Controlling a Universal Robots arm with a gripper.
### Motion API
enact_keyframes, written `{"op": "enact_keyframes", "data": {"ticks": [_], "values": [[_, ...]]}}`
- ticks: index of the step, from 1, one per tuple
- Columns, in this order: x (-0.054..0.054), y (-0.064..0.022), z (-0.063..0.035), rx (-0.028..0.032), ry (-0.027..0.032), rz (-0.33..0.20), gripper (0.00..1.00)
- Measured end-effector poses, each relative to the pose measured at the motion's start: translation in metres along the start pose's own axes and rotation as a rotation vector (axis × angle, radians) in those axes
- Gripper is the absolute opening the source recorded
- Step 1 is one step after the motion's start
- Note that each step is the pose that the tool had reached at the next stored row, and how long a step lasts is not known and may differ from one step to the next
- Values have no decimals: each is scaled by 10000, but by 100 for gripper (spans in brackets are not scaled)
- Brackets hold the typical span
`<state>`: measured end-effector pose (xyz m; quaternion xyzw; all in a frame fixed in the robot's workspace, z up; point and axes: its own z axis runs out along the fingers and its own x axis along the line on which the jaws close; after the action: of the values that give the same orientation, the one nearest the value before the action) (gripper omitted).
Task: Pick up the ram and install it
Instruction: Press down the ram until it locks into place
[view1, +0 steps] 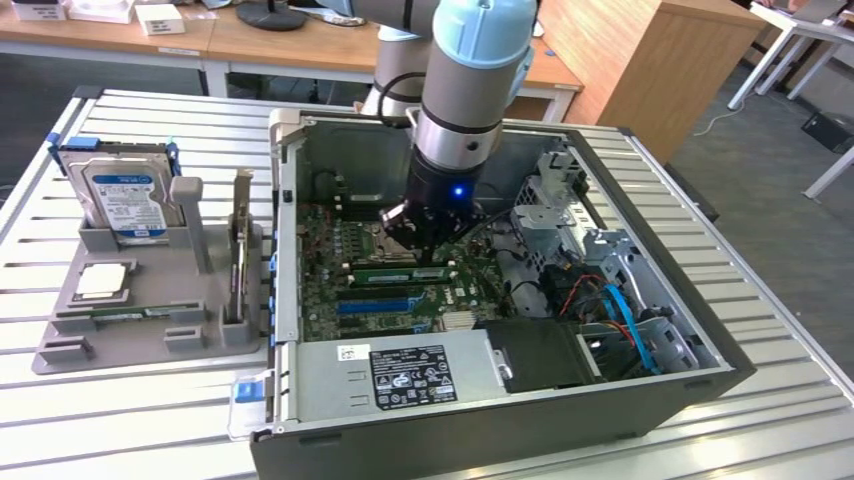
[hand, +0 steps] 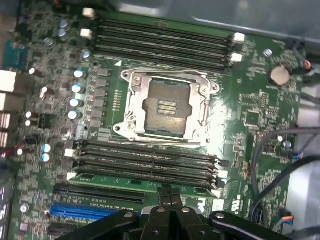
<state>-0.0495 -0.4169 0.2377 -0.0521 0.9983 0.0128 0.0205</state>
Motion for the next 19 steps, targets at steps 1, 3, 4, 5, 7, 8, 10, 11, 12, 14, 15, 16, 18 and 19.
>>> {"op": "enact_keyframes", "data": {"ticks": [1, 3, 4, 5, 7, 8, 10, 11, 12, 14, 15, 16, 18, 19], "values": [[0, 0, 0, 6, -4, 152, 11], [0, 0, 0, 14, -7, 320, 11], [-1, 0, 0, 14, -7, 321, 11], [-3, 0, 0, 14, -4, 321, 11], [-16, -1, -8, 10, 57, 324, 11], [-23, -1, -16, 3, 116, 326, 11], [-35, -2, -31, -9, 241, 330, 11], [-41, -3, -34, -13, 285, 332, 11], [-47, -4, -37, -16, 331, 335, 11], [-57, -4, -46, -25, 437, 343, 11], [-61, -5, -56, -31, 511, 350, 11], [-66, -5, -63, -37, 584, 354, 11], [-69, -6, -65, -45, 640, 356, 11], [-69, -6, -65, -45, 640, 356, 11]]}}
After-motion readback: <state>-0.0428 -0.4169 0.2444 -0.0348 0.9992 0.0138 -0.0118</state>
